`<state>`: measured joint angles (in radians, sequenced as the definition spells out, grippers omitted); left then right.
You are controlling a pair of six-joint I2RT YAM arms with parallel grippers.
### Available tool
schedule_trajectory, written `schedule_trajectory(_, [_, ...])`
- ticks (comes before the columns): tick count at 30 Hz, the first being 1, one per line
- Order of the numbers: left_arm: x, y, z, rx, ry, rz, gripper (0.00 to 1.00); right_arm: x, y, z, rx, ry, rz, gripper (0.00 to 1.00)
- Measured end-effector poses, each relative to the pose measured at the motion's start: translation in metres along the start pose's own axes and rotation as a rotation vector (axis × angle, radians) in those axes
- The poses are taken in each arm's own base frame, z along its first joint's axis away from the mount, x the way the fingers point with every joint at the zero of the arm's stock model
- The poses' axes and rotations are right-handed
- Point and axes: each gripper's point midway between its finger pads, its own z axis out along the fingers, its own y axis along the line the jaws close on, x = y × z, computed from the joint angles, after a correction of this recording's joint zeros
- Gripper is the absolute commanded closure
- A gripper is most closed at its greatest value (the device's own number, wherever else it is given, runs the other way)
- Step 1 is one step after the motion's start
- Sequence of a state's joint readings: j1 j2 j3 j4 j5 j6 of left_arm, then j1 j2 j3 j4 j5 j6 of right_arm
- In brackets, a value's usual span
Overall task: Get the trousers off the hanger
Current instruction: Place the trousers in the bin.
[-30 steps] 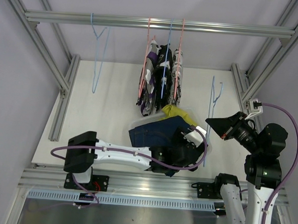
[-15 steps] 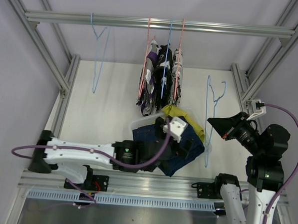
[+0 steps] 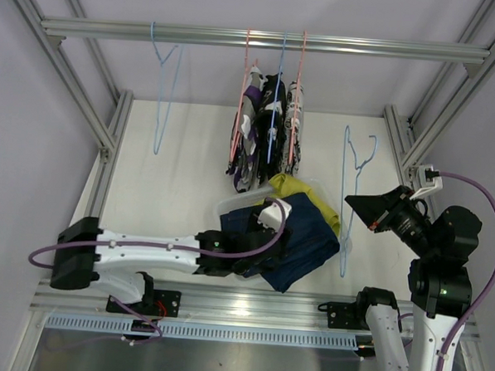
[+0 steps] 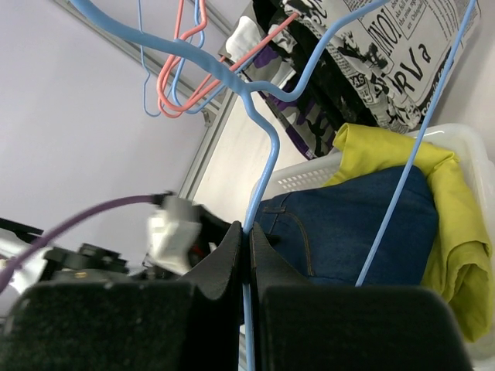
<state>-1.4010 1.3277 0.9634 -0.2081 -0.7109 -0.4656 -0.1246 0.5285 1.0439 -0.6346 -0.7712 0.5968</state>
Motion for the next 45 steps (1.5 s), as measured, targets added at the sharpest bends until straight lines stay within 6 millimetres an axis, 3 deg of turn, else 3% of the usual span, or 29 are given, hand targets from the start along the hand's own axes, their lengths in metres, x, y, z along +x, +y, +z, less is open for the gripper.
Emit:
schedule_trajectory(1, [0.015, 0.0, 0.01, -0.003, 0.043, -0.005, 0.42, 0.0, 0.0, 0.0, 0.001, 0.0, -0.001, 1.0])
schedule_trajectory(7, [0.083, -0.02, 0.046, 0.022, 0.23, -0.036, 0.46, 0.003, -0.001, -0.003, 0.011, 0.002, -0.009, 1.0])
schedule_trajectory(11, [0.101, -0.038, 0.063, 0.046, 0.28, -0.089, 0.48, 0.004, -0.001, -0.004, 0.012, 0.002, -0.014, 1.0])
schedule_trajectory(16, [0.099, -0.053, 0.059, 0.082, 0.286, -0.11, 0.47, 0.006, -0.002, -0.004, 0.015, 0.007, -0.015, 1.0])
schedule_trajectory(21, [0.089, -0.057, 0.034, 0.103, 0.295, -0.064, 0.46, 0.006, -0.002, -0.004, 0.016, 0.009, -0.013, 1.0])
schedule_trajectory(26, [0.048, -0.055, -0.001, 0.151, 0.217, -0.071, 0.44, 0.006, -0.001, -0.005, 0.012, 0.004, -0.014, 1.0])
schedule_trajectory(30, [0.016, -0.052, -0.012, 0.165, 0.127, -0.106, 0.42, 0.005, 0.001, -0.006, 0.007, -0.001, -0.014, 1.0])
schedule_trajectory(34, [0.006, -0.058, -0.007, 0.182, 0.082, -0.115, 0.41, 0.005, 0.003, -0.006, 0.002, -0.004, -0.009, 1.0])
schedule_trajectory(45, [0.02, -0.082, 0.039, 0.172, 0.015, -0.063, 0.4, 0.01, 0.008, -0.014, -0.01, -0.018, -0.031, 1.0])
